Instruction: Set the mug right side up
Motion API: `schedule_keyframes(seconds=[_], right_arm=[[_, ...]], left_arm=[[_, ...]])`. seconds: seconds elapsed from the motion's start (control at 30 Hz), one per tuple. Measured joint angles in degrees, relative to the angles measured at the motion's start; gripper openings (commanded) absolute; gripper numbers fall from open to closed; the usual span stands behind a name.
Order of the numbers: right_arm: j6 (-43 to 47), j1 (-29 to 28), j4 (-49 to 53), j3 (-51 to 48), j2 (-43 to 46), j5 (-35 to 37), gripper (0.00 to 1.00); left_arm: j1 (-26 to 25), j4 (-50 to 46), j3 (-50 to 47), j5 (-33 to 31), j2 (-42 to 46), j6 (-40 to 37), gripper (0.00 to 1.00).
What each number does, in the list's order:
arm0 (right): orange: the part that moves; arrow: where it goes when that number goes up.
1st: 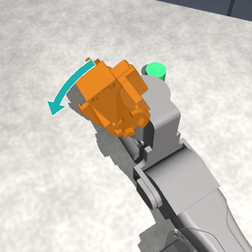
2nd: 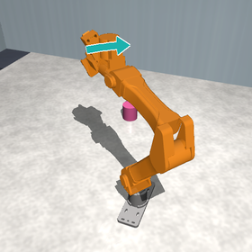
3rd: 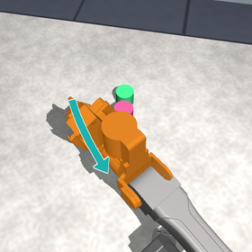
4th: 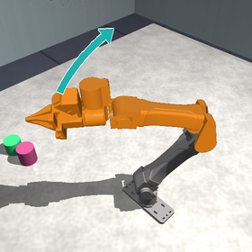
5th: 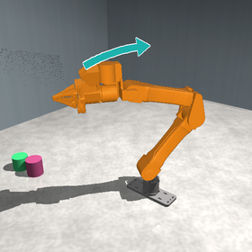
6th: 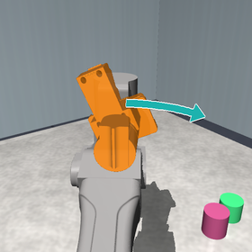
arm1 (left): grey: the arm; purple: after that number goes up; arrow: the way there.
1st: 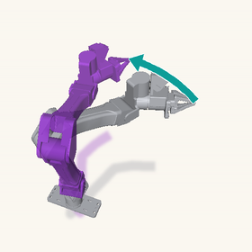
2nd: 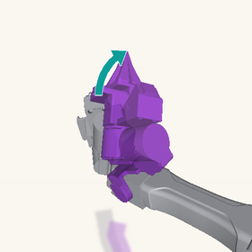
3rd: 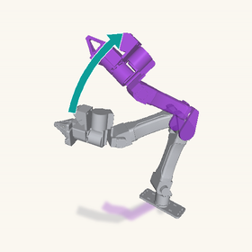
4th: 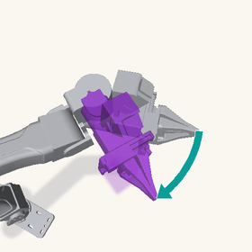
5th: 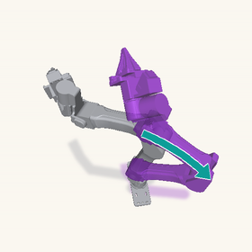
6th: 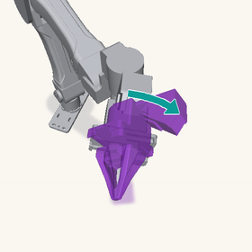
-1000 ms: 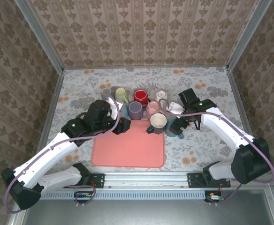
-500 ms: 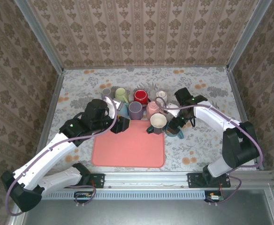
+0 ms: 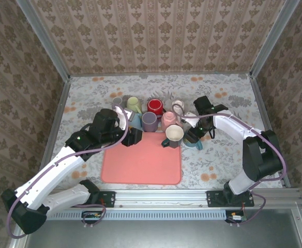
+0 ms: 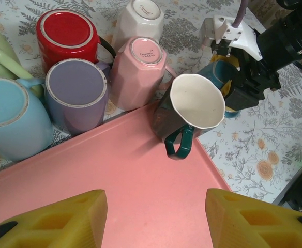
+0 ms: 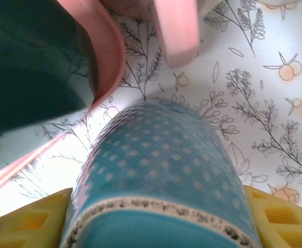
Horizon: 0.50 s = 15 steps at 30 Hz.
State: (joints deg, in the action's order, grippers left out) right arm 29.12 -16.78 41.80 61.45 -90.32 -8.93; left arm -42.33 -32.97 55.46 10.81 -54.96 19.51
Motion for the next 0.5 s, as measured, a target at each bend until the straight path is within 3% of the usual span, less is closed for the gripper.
schedule_keyframes(seconds=[0.3, 0.5], right_arm=[[-6.9, 2.0, 3.3, 3.3, 11.1, 4.7, 0.26], [-18.5, 2.1, 2.2, 7.9, 22.4, 4.6, 0.25]], left_arm=[[0.0, 0.3, 0.0, 0.5, 0.0, 0.2, 0.56], [0.0, 0.5, 0.0, 1.6, 0.0, 1.7, 0.66]])
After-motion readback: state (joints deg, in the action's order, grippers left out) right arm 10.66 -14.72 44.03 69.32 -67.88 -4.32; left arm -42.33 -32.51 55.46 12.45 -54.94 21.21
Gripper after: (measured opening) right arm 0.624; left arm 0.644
